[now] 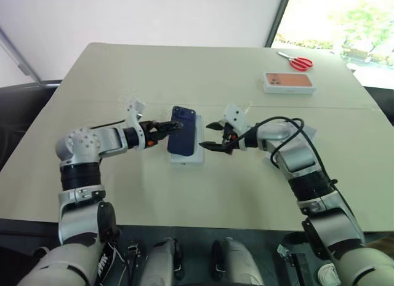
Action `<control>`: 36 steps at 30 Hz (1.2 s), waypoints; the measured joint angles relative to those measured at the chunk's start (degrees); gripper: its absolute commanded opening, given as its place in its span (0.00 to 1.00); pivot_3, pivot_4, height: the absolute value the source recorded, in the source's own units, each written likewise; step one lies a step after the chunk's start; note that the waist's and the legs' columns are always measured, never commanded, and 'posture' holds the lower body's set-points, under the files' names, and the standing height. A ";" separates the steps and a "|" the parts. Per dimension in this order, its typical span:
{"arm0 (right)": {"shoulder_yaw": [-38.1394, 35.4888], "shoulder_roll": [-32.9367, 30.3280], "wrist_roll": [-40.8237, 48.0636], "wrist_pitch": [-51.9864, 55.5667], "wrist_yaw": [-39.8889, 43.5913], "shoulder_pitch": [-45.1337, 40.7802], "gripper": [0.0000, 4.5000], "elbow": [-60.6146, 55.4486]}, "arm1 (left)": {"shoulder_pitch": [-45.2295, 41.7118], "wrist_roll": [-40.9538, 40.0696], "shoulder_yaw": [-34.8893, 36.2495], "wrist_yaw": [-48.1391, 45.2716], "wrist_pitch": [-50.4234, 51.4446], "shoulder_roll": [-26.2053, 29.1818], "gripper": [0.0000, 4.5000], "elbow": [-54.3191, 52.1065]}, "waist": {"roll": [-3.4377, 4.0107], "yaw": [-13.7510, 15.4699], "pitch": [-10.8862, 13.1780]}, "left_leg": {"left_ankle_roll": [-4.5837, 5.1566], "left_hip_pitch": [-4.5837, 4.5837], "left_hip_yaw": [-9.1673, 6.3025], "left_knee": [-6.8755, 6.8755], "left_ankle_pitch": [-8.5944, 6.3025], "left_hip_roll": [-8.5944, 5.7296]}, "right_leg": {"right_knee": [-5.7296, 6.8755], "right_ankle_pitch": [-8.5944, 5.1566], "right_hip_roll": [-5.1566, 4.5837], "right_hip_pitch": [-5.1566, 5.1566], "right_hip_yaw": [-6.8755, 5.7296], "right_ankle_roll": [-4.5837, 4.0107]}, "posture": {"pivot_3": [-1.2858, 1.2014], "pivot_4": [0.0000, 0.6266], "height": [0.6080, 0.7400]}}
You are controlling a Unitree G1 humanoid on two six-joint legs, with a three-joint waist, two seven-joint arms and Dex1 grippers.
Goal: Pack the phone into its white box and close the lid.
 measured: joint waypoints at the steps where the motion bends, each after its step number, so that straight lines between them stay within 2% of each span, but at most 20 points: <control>1: 0.02 0.09 0.00 -0.13 0.00 0.00 0.77 0.00 | 0.00 0.03 -0.18 -0.05 0.01 0.18 0.99 -0.27 | 0.00 0.00 0.00 | 0.00 0.00 0.00 0.00 0.00 0.00 | 0.00 0.00 0.00 0.00 0.00 0.00 | 0.52 0.24 0.99; 5: 0.05 0.12 -0.11 -0.59 -0.06 0.00 0.77 0.13 | 0.01 0.37 -1.37 -0.71 -0.21 0.48 0.99 -0.95 | 0.00 0.03 0.00 | 0.00 0.00 0.00 0.00 0.00 0.00 | 0.00 0.00 0.00 0.00 0.00 0.00 | 0.52 0.24 0.99; 10: 0.12 0.67 -0.55 -0.72 -0.40 -0.01 0.77 0.26 | 0.24 3.48 -7.67 -2.16 -3.21 0.58 0.99 -1.91 | 0.00 0.01 0.00 | 0.00 0.00 0.00 0.00 0.00 -0.01 | 0.00 0.00 0.00 0.00 0.00 0.00 | 0.52 0.24 0.99; 14: 0.17 0.69 -0.66 -0.67 -0.59 -0.03 0.77 0.26 | 2.55 6.86 -13.15 -5.85 -6.23 5.99 0.99 -3.88 | 0.02 -0.47 0.01 | -0.05 0.01 0.02 -0.05 0.02 0.05 | 0.01 0.00 0.05 -0.04 0.01 -0.01 | 0.52 0.24 0.99; 19: 0.17 0.78 -1.01 -0.67 -0.66 -0.02 0.77 0.26 | 2.48 7.03 -12.87 -9.01 -6.41 9.11 0.99 -4.12 | 0.02 -0.02 0.01 | -0.07 0.00 0.01 -0.03 0.03 0.05 | 0.01 -0.01 0.02 -0.04 0.01 -0.01 | 0.52 0.24 0.99; 26: 0.28 2.20 -1.14 -0.77 -1.14 -0.05 0.77 0.80 | 3.91 7.02 -11.87 -6.32 -6.49 3.00 0.99 -5.85 | 0.01 0.02 0.01 | -0.05 0.00 0.01 -0.01 0.04 0.04 | 0.02 0.00 0.01 -0.01 0.01 -0.01 | 0.52 0.24 0.99; 36: 0.62 2.44 -1.69 -1.02 -2.07 -0.04 0.77 1.38 | 3.73 8.25 -9.40 -8.04 -8.75 7.69 0.99 -4.22 | 0.02 -0.07 0.01 | -0.06 0.01 0.01 0.00 0.04 0.11 | 0.03 -0.01 0.08 -0.03 0.00 -0.02 | 0.52 0.24 0.99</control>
